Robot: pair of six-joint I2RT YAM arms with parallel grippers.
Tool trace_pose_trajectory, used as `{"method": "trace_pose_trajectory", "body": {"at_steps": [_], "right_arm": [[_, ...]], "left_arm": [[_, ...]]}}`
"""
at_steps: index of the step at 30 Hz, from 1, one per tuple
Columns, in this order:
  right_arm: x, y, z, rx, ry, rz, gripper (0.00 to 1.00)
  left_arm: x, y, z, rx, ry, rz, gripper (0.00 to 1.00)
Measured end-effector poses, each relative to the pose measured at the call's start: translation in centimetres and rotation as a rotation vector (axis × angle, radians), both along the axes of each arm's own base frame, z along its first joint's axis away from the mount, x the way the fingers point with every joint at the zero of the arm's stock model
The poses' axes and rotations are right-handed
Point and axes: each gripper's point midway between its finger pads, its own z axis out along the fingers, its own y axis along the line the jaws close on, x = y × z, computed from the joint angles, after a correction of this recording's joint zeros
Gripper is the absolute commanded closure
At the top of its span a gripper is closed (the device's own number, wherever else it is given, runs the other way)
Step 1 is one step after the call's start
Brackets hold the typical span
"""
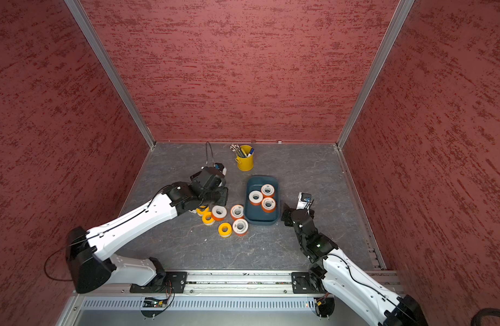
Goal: Put the sealing tape into the storage box
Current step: Place the sealing tape in the storage box, then pick up the sealing tape at the center of the board.
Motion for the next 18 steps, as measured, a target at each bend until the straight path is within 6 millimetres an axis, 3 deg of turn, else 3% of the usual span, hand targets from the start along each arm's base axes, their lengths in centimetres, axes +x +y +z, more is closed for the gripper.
{"method": "trace_pose_trajectory", "body": {"at_steps": [8, 11, 18], "right_arm": [[0.0, 0.1, -0.4, -0.009, 0.012, 0.006, 0.16], [0.1, 0.2, -0.5, -0.012, 0.018, 0.008, 0.16], [0.2, 0.3, -1.0, -0.019, 0.031, 0.014, 0.16]], "left_arm": [[-3.1, 9.0, 1.7, 0.004, -0.064, 0.159, 0.72], [-4.4, 10.7, 1.9, 0.012, -0.082, 0.181, 0.65], [-5.9, 12.7, 1.6, 0.066, -0.071, 0.206, 0.63]]}}
